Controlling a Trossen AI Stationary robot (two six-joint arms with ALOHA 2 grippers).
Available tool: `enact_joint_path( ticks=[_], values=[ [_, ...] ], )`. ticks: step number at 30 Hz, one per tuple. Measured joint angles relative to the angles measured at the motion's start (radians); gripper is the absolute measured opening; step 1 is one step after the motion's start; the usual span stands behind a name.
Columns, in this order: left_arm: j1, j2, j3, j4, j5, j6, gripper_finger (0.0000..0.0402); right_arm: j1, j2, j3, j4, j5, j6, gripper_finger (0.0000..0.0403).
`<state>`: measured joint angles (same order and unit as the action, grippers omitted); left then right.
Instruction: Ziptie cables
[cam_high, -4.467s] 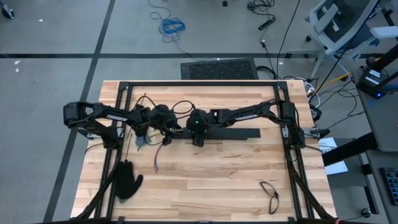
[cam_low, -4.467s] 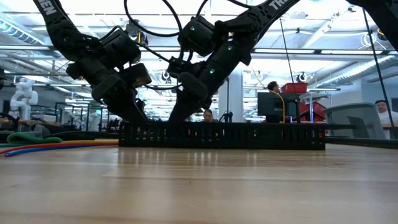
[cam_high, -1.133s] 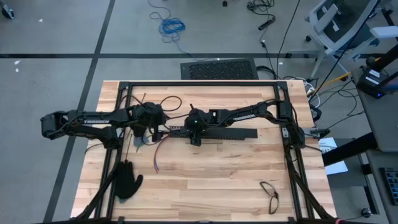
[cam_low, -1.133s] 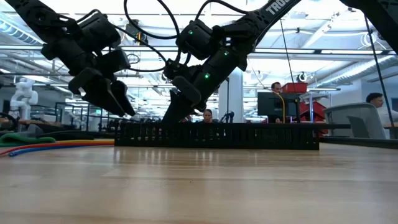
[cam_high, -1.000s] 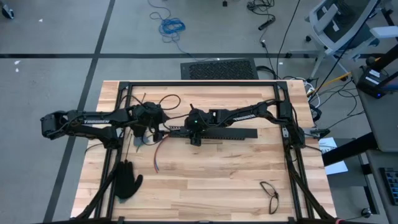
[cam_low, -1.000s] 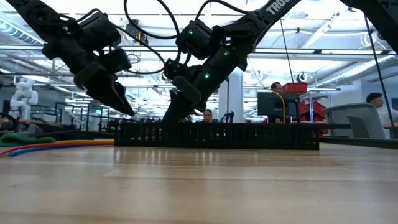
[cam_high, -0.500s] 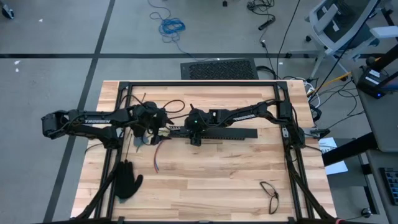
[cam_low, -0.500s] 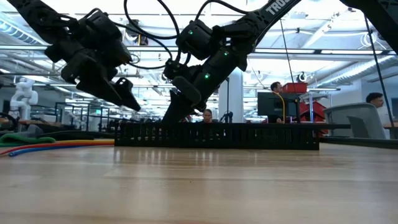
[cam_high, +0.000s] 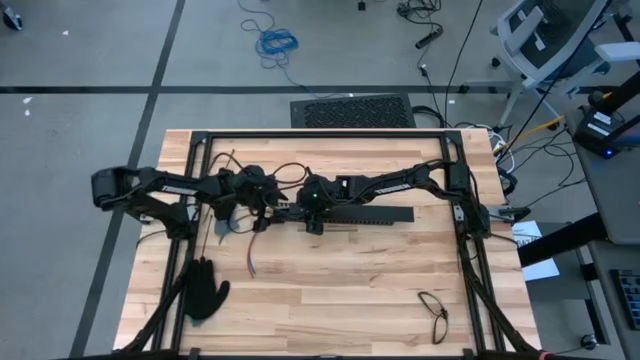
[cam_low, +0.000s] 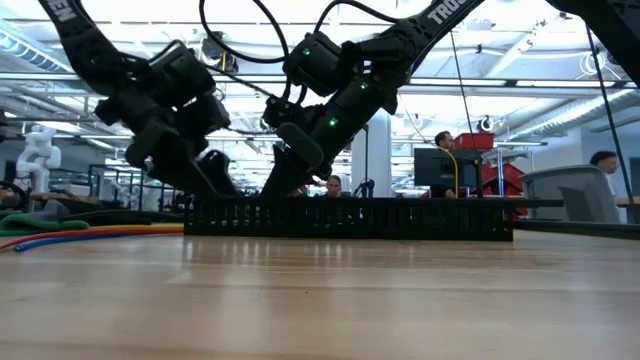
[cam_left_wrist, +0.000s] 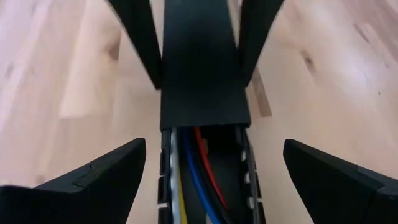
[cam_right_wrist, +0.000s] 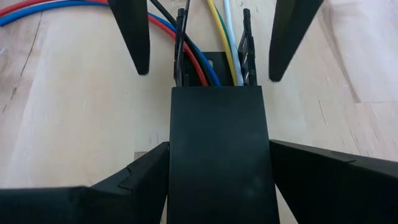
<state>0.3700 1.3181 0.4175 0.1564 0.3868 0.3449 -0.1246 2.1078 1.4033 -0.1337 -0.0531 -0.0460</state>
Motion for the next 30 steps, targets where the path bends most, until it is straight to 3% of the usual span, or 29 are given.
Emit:
enact_joint_path(
  ticks=[12,22,30],
  values=[
    [0.012,0.029,0.000,0.002,-0.004,-0.043,0.0371,-0.001,0.000,0.000,0.001,0.000,0.000,0.0247],
    [0.025,0.037,0.000,0.006,0.000,-0.020,0.0299,-0.003,0.000,0.000,0.002,0.000,0.000,0.0247],
    [0.025,0.080,0.000,0.021,0.024,-0.025,0.0293,-0.003,0.000,0.000,0.002,0.000,0.000,0.0247]
  ],
)
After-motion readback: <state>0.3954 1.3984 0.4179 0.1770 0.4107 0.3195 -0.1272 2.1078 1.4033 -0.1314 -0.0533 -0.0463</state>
